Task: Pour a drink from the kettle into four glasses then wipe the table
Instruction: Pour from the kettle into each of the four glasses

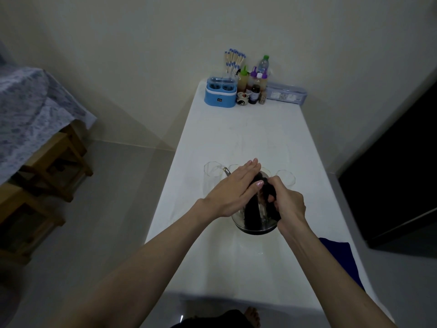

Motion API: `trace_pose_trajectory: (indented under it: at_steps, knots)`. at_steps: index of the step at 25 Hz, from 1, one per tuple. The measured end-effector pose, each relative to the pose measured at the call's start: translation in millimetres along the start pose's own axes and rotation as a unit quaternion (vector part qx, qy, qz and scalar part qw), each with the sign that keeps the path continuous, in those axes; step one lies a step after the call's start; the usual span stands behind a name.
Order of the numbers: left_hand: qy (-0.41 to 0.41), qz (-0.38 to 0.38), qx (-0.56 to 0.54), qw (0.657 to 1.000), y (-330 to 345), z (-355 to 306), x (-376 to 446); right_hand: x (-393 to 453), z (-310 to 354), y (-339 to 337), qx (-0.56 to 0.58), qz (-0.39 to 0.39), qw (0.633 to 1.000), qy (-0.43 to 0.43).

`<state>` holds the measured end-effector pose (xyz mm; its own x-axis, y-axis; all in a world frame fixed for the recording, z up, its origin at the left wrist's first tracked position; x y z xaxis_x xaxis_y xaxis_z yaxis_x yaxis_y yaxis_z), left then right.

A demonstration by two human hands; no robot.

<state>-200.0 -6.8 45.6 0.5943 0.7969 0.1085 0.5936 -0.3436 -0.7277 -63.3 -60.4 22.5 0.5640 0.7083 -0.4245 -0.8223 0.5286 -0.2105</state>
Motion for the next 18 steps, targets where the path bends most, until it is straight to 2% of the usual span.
trace_pose_trajectory:
  at_steps: [11, 18]
  knots:
    - [0.030, 0.016, 0.038, 0.999, 1, -4, 4, -2, -14, 6, 0.061, 0.018, 0.998, 0.027]
    - [0.081, -0.019, 0.086, 0.993, 0, -23, 15, 0, -15, 1, 0.139, 0.047, 0.989, 0.018]
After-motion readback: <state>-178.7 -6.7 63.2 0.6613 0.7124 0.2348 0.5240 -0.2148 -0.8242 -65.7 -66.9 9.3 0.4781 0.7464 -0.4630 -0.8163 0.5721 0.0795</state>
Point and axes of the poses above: each hand's wrist, its own x-axis towards the middle knuckle, its own y-axis out of the palm, z = x × y, the point moved 9 cm from there along x, towards the middle knuckle
